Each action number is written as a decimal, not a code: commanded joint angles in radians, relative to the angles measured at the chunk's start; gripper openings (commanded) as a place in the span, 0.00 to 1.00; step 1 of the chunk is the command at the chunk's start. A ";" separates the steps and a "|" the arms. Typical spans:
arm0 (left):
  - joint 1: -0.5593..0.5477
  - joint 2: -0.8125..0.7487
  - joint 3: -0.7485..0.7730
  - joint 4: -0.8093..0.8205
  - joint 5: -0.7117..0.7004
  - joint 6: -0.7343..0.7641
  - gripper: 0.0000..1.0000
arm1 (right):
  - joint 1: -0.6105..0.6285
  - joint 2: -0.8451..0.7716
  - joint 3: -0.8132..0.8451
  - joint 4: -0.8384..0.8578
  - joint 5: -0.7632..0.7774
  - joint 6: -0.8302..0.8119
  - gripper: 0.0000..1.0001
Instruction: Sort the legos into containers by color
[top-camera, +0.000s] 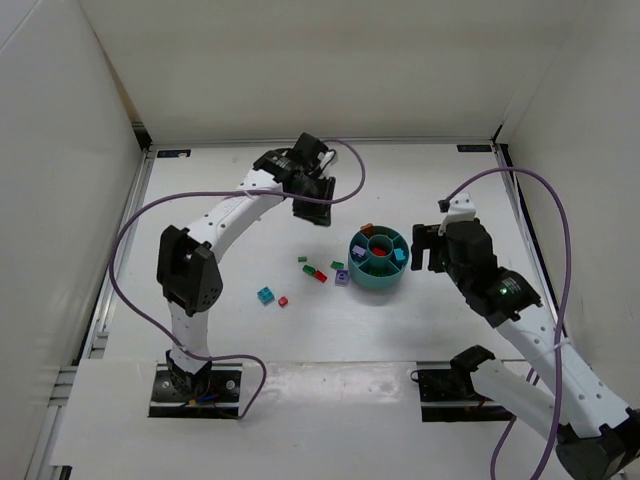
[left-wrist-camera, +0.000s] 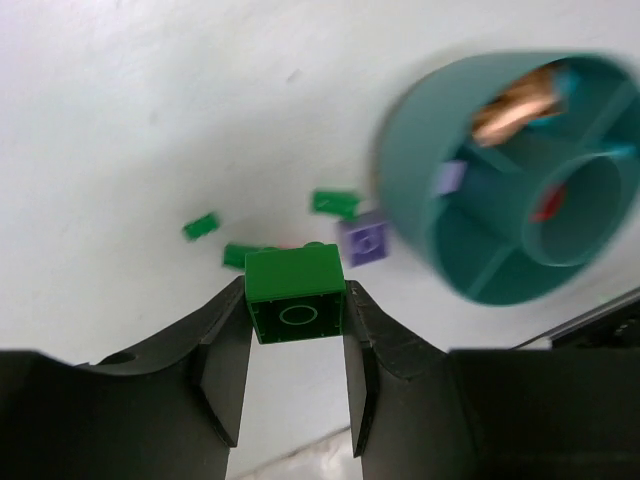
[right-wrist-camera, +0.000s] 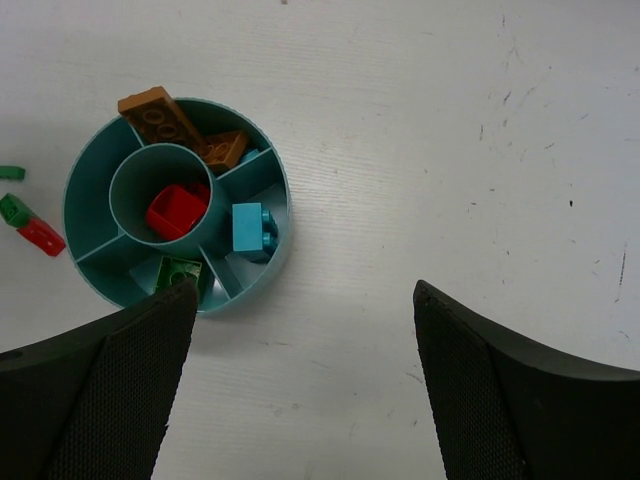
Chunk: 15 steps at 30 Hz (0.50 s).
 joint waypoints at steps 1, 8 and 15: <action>-0.045 0.008 0.123 -0.009 0.024 0.052 0.45 | -0.016 -0.029 -0.011 0.020 -0.012 0.008 0.90; -0.136 0.103 0.321 -0.060 0.033 0.081 0.47 | -0.076 -0.064 -0.020 0.015 -0.066 -0.012 0.90; -0.162 0.142 0.337 -0.046 0.041 0.080 0.49 | -0.093 -0.078 -0.025 0.026 -0.075 -0.019 0.90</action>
